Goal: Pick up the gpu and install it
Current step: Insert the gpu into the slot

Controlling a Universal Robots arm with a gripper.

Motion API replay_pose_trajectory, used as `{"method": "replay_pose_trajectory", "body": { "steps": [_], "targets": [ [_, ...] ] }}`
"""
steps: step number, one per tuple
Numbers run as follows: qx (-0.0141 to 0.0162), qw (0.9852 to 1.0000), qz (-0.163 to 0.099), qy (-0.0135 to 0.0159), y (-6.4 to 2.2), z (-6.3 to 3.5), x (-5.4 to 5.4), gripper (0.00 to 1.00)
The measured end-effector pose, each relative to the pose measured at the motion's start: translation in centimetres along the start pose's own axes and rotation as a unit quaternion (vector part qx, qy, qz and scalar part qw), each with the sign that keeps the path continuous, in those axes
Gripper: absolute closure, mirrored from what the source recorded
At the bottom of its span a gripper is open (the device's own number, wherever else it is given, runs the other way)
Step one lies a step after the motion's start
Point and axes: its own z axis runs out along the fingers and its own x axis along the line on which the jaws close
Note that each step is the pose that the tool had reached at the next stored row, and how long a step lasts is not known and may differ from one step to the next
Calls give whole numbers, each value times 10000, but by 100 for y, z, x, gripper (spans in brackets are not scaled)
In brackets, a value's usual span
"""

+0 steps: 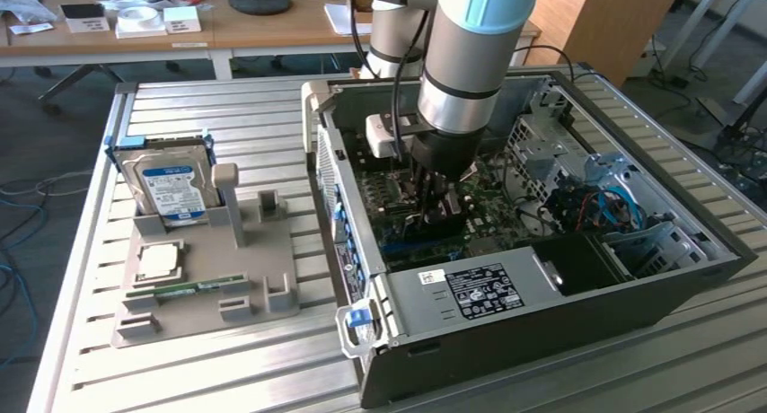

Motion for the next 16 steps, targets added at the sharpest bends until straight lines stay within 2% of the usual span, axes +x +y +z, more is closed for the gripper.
{"method": "replay_pose_trajectory", "body": {
  "steps": [16],
  "targets": [
    [0,10000,-1,0,0,4,0,74]
  ]
}}
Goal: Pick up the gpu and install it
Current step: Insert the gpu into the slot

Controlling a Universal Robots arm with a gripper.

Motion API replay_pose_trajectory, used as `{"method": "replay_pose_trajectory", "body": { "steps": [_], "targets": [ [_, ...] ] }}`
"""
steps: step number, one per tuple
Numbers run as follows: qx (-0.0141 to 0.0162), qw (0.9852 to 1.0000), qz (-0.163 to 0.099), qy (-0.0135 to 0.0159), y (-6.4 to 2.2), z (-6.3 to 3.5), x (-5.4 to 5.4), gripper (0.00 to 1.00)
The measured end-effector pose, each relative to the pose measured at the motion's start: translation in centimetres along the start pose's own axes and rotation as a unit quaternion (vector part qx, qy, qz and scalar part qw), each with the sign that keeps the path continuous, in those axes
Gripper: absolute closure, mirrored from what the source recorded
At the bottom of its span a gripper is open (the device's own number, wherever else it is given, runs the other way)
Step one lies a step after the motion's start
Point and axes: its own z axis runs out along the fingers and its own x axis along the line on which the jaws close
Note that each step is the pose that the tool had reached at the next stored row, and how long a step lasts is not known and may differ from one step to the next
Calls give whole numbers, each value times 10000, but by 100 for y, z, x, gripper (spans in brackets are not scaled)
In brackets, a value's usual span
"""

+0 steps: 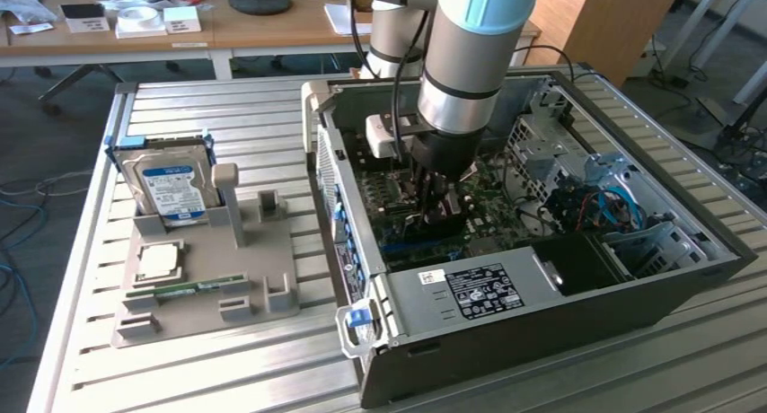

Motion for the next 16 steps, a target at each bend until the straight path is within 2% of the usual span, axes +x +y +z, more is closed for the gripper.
{"method": "replay_pose_trajectory", "body": {
  "steps": [16],
  "targets": [
    [0,10000,0,0,0,7,0,74]
  ]
}}
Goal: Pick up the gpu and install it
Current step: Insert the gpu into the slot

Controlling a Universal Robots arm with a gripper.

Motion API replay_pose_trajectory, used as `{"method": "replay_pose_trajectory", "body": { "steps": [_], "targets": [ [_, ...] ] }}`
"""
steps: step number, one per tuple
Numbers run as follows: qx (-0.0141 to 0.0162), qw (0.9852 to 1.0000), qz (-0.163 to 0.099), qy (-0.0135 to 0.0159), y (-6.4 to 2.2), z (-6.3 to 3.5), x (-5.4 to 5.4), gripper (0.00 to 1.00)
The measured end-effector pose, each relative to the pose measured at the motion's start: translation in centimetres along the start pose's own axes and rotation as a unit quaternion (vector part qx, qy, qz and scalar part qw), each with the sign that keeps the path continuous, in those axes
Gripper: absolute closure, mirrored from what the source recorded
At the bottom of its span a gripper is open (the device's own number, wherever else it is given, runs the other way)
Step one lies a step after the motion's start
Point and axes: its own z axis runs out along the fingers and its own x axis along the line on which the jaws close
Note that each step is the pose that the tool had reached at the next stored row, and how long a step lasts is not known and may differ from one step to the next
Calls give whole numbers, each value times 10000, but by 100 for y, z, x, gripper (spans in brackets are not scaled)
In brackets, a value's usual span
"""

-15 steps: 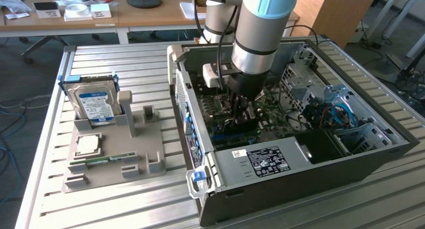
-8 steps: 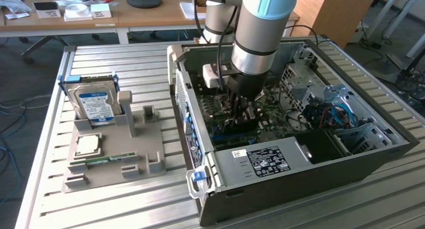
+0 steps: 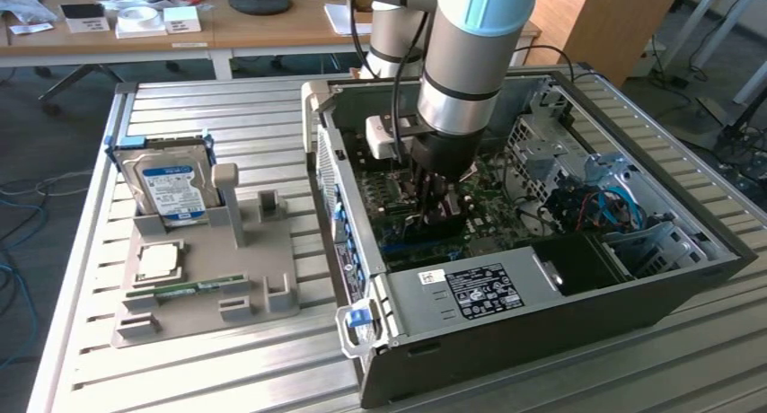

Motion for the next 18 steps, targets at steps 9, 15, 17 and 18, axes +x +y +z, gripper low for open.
{"method": "replay_pose_trajectory", "body": {
  "steps": [9,15,17,18],
  "targets": [
    [0,10000,0,1,0,11,1,74],
    [0,10000,0,1,0,16,1,74],
    [0,10000,0,1,0,16,1,74],
    [0,10000,0,1,0,16,1,74]
  ]
}}
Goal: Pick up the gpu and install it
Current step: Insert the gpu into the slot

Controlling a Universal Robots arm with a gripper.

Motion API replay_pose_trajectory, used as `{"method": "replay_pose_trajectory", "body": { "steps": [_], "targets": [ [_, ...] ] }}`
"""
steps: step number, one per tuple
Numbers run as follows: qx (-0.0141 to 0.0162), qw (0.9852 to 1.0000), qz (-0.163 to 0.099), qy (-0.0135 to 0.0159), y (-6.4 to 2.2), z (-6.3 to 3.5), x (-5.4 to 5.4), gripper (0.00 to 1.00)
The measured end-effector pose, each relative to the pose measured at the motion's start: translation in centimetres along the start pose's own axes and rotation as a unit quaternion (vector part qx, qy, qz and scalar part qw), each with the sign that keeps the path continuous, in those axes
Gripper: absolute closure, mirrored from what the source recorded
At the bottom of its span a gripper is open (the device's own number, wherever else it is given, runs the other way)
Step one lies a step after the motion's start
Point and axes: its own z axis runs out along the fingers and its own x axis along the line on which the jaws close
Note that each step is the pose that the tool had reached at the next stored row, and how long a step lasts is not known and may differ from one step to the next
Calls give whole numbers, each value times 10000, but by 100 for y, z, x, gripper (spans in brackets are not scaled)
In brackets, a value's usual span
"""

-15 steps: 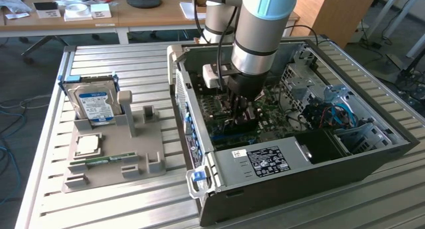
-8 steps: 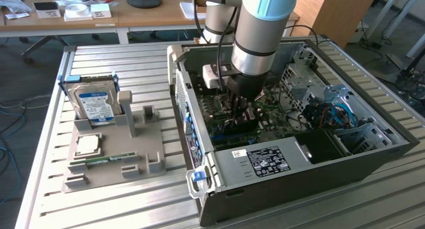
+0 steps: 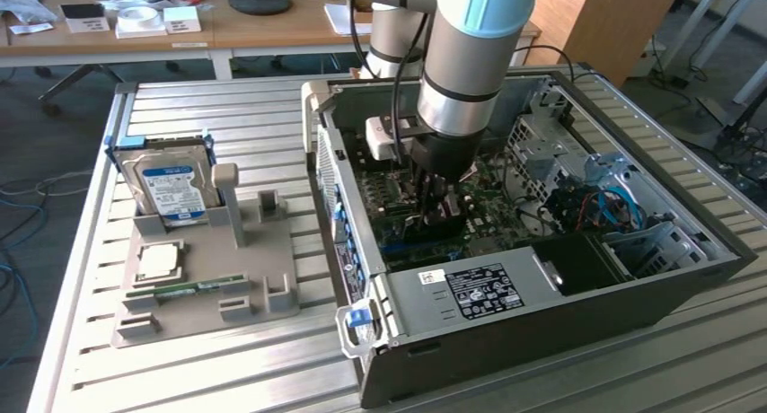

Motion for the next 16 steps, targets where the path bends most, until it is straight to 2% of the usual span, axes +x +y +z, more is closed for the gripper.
{"method": "replay_pose_trajectory", "body": {
  "steps": [16],
  "targets": [
    [2,10000,0,-6,0,-11,-2,74]
  ]
}}
